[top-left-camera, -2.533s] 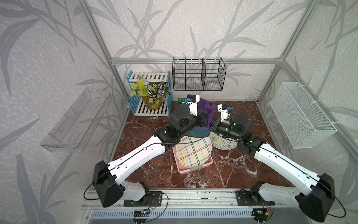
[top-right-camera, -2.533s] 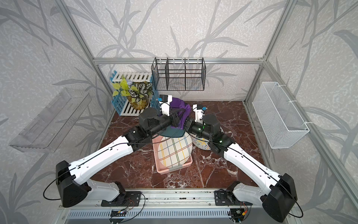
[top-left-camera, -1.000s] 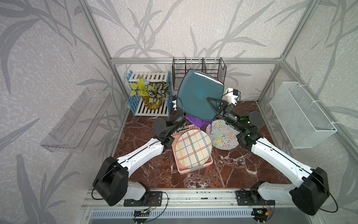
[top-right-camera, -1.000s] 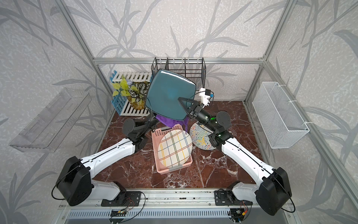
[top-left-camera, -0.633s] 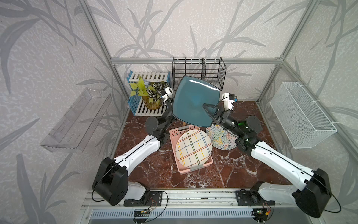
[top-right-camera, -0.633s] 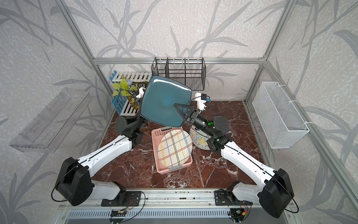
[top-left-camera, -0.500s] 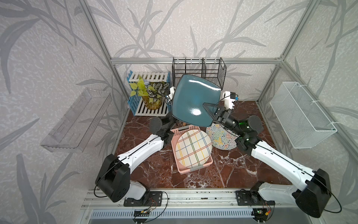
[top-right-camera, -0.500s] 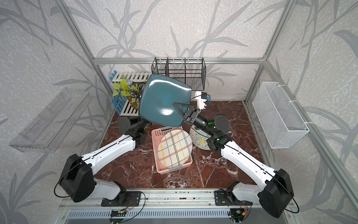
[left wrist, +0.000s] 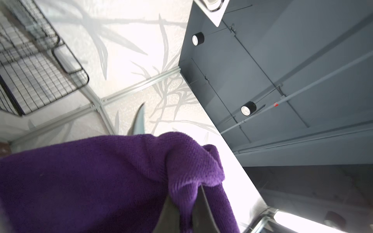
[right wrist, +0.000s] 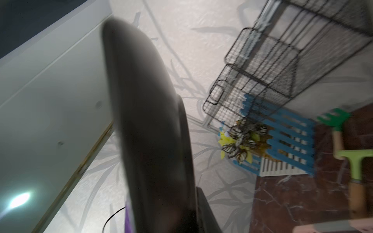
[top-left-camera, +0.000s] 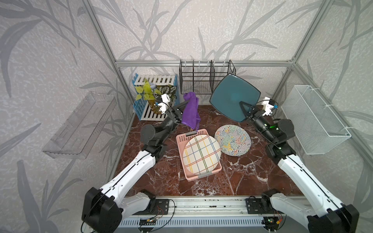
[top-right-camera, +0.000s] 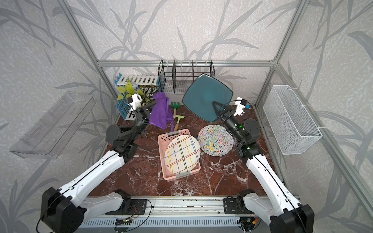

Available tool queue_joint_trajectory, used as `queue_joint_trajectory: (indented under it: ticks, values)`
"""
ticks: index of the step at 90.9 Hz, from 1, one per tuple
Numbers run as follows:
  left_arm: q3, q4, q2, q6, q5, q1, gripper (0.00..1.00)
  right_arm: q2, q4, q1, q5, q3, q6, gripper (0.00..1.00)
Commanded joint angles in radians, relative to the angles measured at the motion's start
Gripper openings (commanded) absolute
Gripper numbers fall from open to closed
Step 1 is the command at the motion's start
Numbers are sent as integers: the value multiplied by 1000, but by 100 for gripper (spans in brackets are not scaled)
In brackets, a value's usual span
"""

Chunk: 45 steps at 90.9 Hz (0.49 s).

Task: Wipe the wet plate dry
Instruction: Wipe the plate with towel, then place the plate on the plate.

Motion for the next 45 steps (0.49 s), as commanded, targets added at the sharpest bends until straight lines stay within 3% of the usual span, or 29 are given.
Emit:
queue_joint_trajectory:
  ticks: [1,9,19,45]
  values:
    - [10,-298,-50,285,20,43,0,-172,-327,-36,180,-4,-161,0]
    - [4,-375,-61,347,8,61,0,-247,-483,-76,247,-48,-193,0]
    - [-22,-372,-56,347,18,66,0,-269,-536,-147,228,-116,-174,0]
    - [-50,-366,-51,323,41,66,0,-52,-360,-195,58,-190,-217,0]
